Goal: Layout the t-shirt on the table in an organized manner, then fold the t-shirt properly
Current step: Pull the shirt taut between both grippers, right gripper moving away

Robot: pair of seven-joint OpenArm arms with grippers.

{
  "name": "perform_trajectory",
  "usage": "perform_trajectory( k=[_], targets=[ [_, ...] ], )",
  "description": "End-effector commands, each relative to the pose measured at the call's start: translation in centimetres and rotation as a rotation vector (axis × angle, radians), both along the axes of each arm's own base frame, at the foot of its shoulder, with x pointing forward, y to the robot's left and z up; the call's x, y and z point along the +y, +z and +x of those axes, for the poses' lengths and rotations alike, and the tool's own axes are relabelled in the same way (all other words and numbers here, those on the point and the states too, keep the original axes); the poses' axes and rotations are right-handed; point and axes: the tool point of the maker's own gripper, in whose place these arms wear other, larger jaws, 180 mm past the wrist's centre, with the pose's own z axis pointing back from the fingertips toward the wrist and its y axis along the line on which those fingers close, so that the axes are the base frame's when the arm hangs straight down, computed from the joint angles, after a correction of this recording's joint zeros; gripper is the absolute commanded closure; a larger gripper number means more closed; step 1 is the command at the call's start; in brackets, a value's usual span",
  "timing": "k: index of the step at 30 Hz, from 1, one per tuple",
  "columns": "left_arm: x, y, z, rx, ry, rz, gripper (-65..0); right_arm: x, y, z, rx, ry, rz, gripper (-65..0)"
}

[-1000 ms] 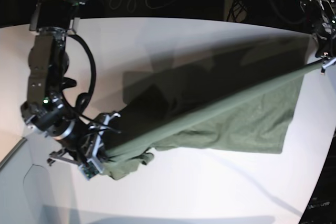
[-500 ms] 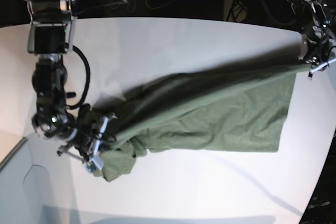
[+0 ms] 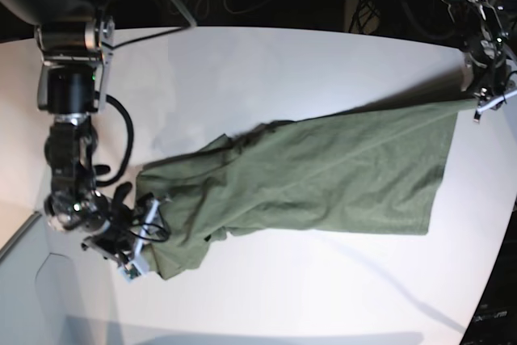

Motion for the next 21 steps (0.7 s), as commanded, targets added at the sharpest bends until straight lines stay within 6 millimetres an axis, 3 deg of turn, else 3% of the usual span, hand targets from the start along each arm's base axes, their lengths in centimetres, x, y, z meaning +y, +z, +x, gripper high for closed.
perform_trajectory(
  k=[1,4,9,13,17,21],
  targets=[
    [0.8,1.4,0.4,-0.029,0.002,0.046,0.0,-0.1,2.6,0.6,-0.086,0.0,0.021,-37.7],
    [0.8,1.5,0.5,-0.03,0.002,0.046,0.0,-0.4,2.6,-1.7,-0.113,-0.015,0.017,-37.3],
    [0.8,1.4,0.5,-0.031,0.003,0.045,0.0,-0.7,-1.1,-4.8,-0.024,-0.025,0.019,-37.7],
    [0.8,1.5,0.7,-0.034,0.001,0.045,0.0,-3.2,-3.7,-5.0,0.035,-0.122,0.087,-38.5],
    [0.8,1.5,0.7,-0.034,0.001,0.045,0.0,-3.6,-5.9,-4.6,0.062,-0.164,0.165,-43.1],
    [0.8,1.4,0.5,-0.029,0.001,0.045,0.0,-3.3,-6.9,-4.3,0.089,-0.168,0.199,-43.6]
  ],
)
